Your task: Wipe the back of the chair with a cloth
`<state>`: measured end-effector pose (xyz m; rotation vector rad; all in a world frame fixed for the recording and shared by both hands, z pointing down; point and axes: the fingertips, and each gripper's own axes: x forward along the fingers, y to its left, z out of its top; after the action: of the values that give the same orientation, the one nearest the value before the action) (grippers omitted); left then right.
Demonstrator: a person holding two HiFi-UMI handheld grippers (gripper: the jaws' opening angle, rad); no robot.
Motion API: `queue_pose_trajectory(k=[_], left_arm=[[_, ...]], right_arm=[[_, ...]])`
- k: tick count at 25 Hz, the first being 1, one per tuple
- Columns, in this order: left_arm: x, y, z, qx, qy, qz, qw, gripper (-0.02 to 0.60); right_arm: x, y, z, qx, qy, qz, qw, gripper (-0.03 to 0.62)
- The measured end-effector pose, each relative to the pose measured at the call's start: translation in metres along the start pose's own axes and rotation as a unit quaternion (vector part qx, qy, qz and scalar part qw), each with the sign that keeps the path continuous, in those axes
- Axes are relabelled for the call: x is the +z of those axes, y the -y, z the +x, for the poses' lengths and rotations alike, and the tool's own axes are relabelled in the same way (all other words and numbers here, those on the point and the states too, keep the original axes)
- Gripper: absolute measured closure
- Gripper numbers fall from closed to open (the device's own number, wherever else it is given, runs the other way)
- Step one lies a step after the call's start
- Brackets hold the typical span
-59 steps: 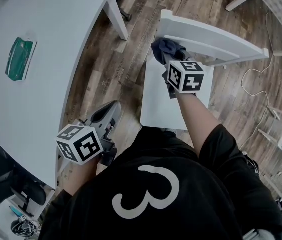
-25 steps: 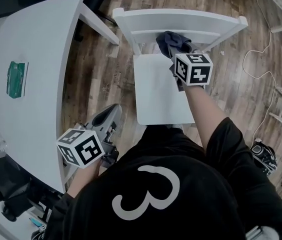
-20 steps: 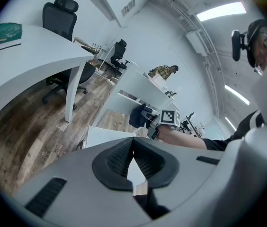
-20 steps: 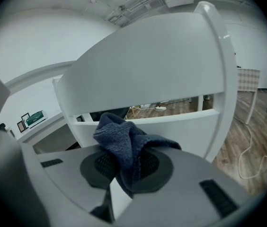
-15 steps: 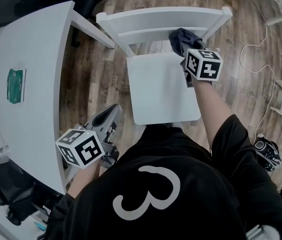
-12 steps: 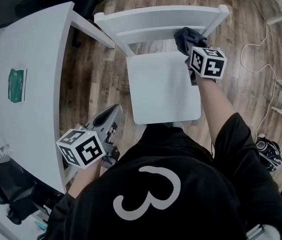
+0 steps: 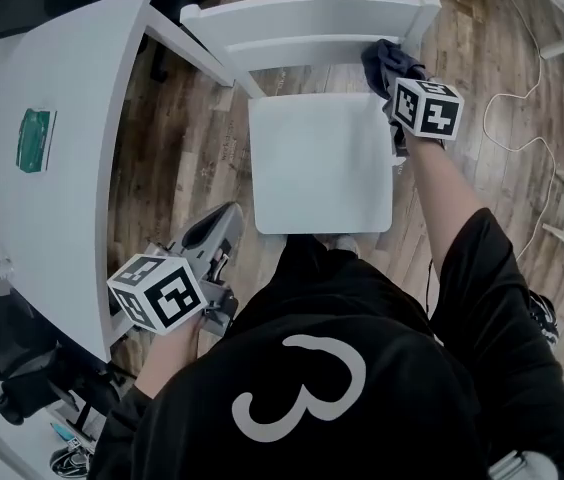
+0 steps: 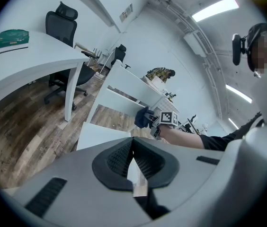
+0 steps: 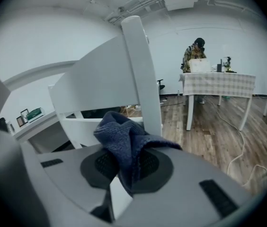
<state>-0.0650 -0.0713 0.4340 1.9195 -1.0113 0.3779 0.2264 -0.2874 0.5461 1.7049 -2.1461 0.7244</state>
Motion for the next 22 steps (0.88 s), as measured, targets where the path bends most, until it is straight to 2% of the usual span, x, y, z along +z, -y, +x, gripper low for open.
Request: queue_pose_trajectory(k=[6,12,17,20,22], left_arm=[[-0.030,0.035,-0.016,-0.004,0.044,-0.032,0.9985,0.568],[-0.050,0.074,-0.023,-0.022,0.064,-0.033,0.9972,0.568],[-0.050,0.120,-0.030,-0.061,0.066,0.004,0.9960,0.568],[-0.048,0.146,-0.033,-0.096,0.061,0.037,0.9929,0.568],[-0.049,0.167,-0.039,-0.113,0.060,0.067,0.9895,0.568]], right_arm=[[-0.010,-0.034,-0.054,0.108,0.017,-0.026,0.994,0.543],[-0.009,-0.097,-0.169,0.248,0.040,-0.010,0.968,0.542],[-0.003,-0.139,-0.272,0.340,0.052,-0.021,0.939,0.542],[-0.004,-0.155,-0.317,0.364,0.055,-0.042,0.929,0.542],[-0.007,-0.162,-0.344,0.363,0.063,-0.055,0.928,0.542]])
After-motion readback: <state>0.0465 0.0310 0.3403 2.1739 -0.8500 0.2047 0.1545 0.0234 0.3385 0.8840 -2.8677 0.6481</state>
